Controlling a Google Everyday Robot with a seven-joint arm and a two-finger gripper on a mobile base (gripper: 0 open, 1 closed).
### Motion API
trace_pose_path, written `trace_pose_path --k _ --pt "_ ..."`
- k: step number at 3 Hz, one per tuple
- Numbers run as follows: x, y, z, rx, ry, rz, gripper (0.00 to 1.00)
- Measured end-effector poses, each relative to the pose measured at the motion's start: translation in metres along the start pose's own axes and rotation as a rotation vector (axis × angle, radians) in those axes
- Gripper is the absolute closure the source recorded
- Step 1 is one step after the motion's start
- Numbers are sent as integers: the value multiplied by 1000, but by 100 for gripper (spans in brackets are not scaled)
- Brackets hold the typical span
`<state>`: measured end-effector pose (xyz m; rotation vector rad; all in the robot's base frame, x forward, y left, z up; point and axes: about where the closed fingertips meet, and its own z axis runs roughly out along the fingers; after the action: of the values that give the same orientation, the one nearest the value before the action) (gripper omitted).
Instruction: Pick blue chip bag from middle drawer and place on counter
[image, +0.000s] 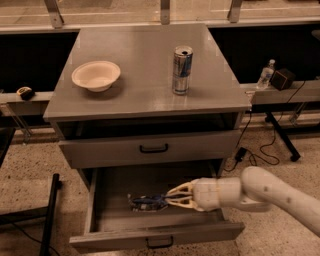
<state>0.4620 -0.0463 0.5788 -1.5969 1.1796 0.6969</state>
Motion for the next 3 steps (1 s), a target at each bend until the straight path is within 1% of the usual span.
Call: trace_pose_path --k 1,2,3 --pt "-84 1 -106 128 -83 -96 100" --pt "-113 -12 -191 245 -60 -80 100" --pt "-114 -14 -192 245 -63 -87 100"
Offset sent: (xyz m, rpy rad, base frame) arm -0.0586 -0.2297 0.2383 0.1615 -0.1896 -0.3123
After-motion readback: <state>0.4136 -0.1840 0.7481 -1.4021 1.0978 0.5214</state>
